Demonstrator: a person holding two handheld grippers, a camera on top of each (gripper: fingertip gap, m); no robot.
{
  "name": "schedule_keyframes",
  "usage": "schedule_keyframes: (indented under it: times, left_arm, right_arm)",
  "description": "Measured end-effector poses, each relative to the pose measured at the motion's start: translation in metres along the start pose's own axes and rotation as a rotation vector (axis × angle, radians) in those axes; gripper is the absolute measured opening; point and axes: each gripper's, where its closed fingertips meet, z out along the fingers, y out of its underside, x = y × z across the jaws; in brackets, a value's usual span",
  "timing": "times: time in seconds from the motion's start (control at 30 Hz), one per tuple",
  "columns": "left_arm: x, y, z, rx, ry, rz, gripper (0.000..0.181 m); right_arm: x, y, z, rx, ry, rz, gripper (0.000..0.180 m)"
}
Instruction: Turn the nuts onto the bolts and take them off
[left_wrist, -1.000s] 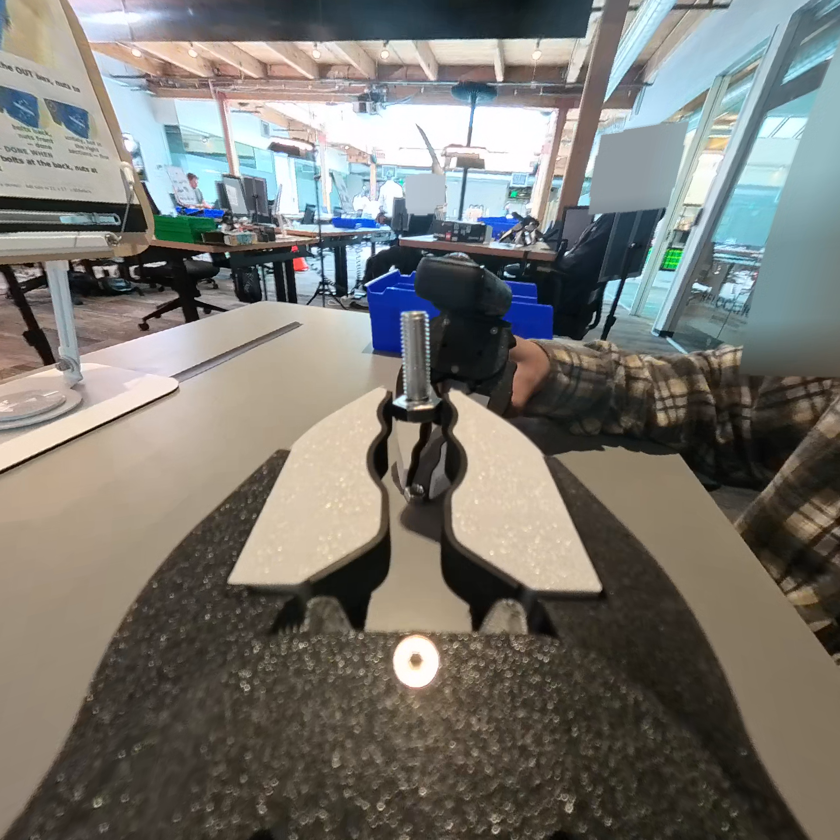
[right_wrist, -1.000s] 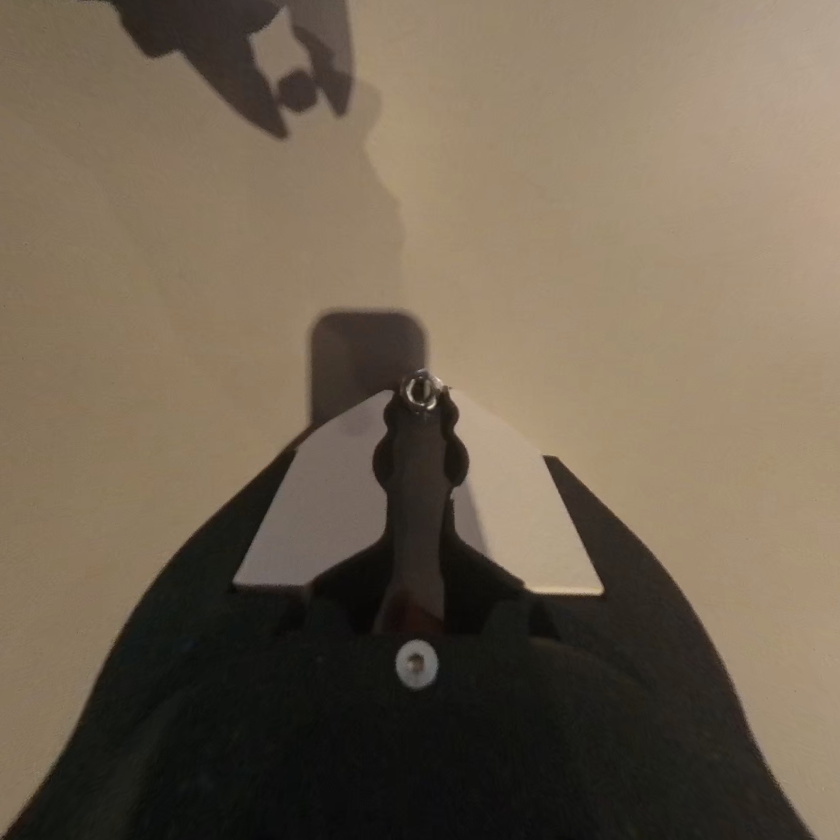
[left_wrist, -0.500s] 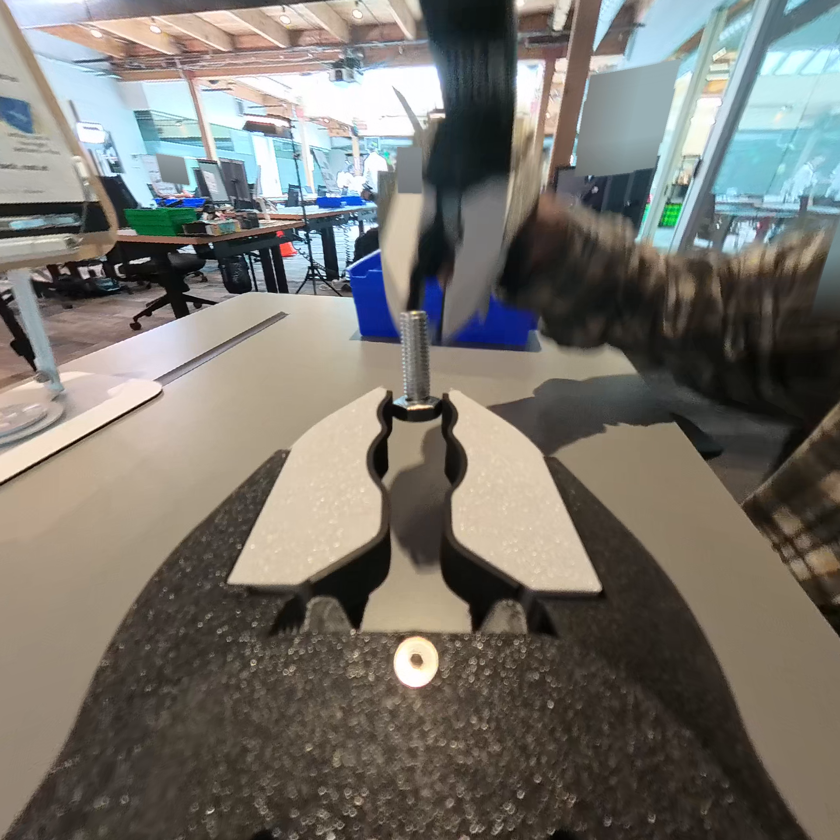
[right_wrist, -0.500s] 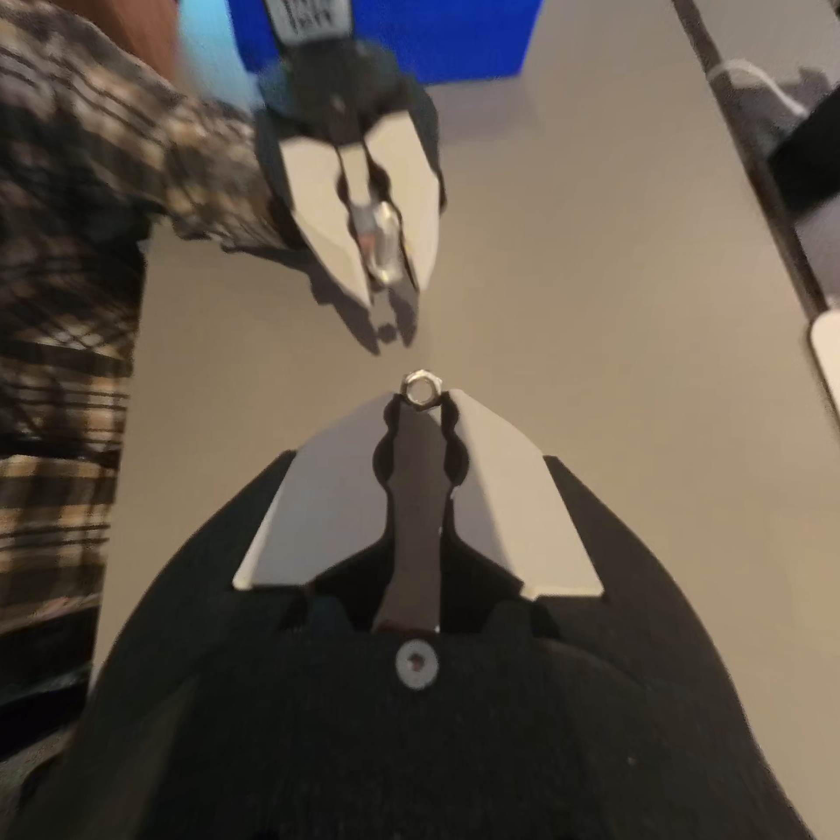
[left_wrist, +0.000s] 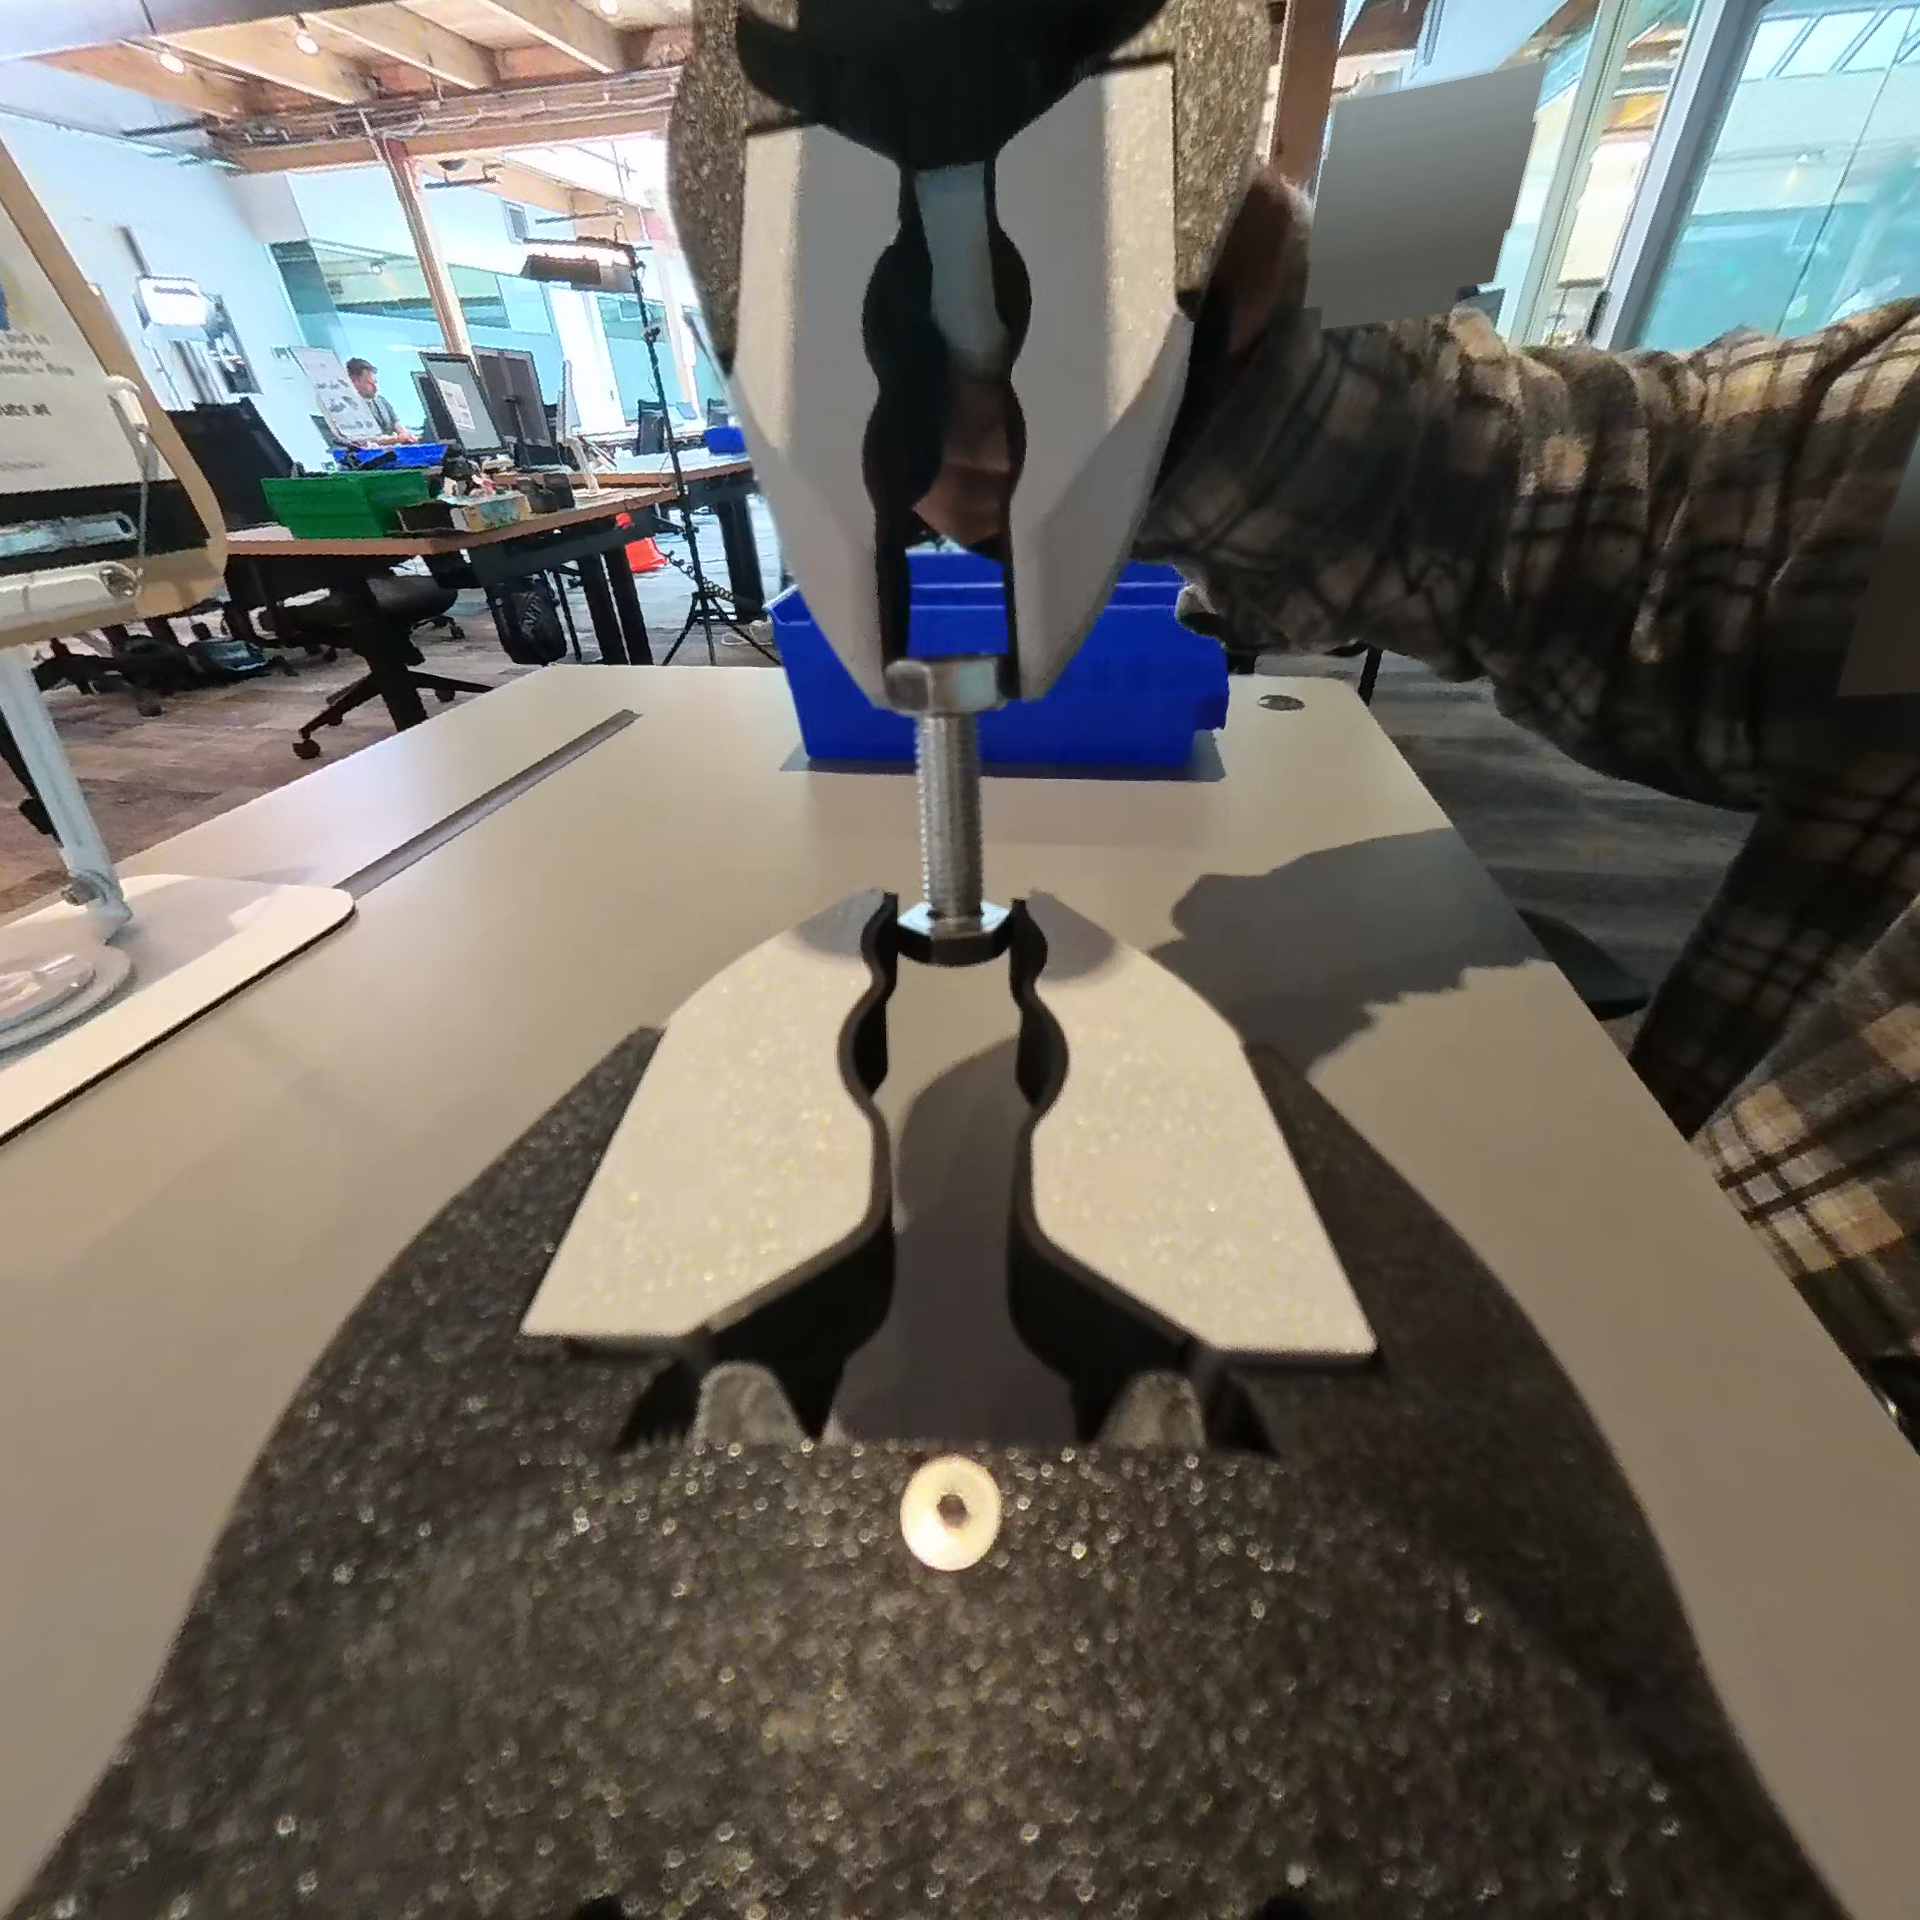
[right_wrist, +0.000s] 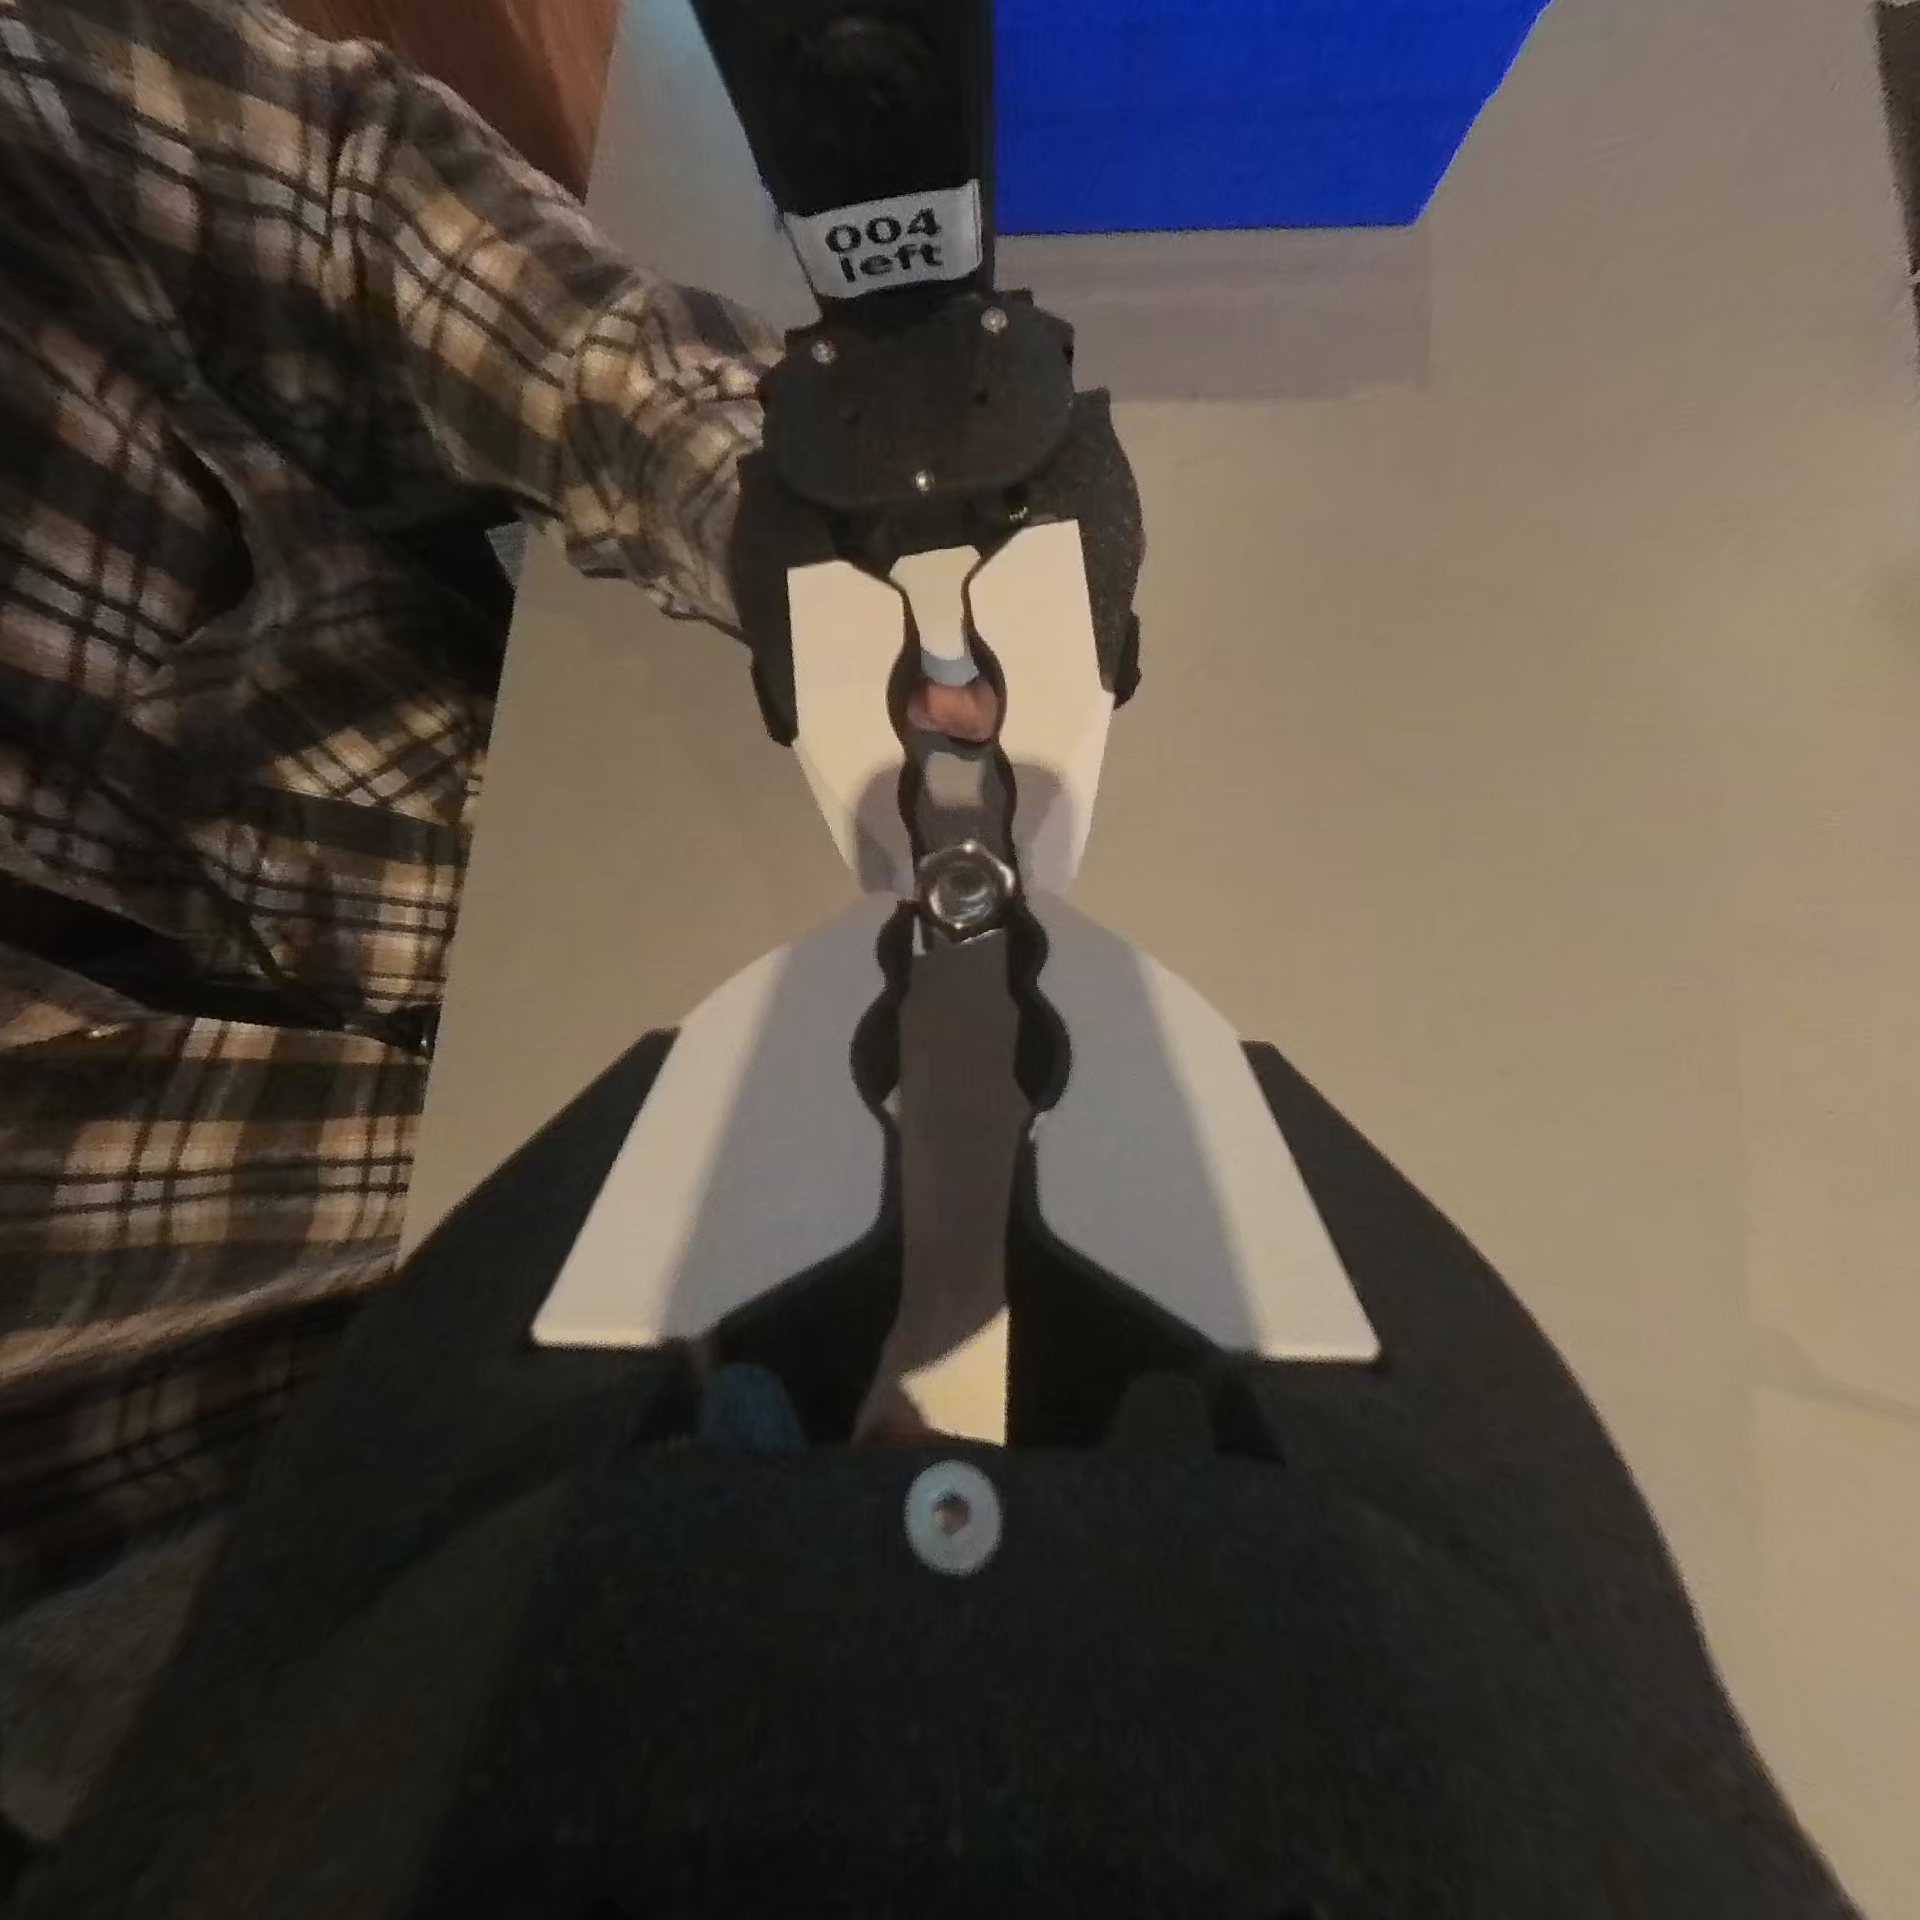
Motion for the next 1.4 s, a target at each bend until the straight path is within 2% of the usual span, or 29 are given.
schedule_keyframes:
  times: [0.47,1.13,1.4]
  left_arm:
    - [-0.002,0.010,0.004,-0.062,-0.033,0.017,0.020]
    - [-0.001,0.008,0.004,-0.046,-0.022,0.010,0.019]
    - [-0.001,0.007,0.004,-0.040,-0.021,0.007,0.020]
  right_arm:
    - [0.003,0.008,0.008,-0.058,0.035,-0.051,0.017]
    - [0.004,0.006,0.011,-0.040,0.051,-0.072,0.019]
    - [0.005,-0.002,0.010,-0.012,0.065,-0.082,0.029]
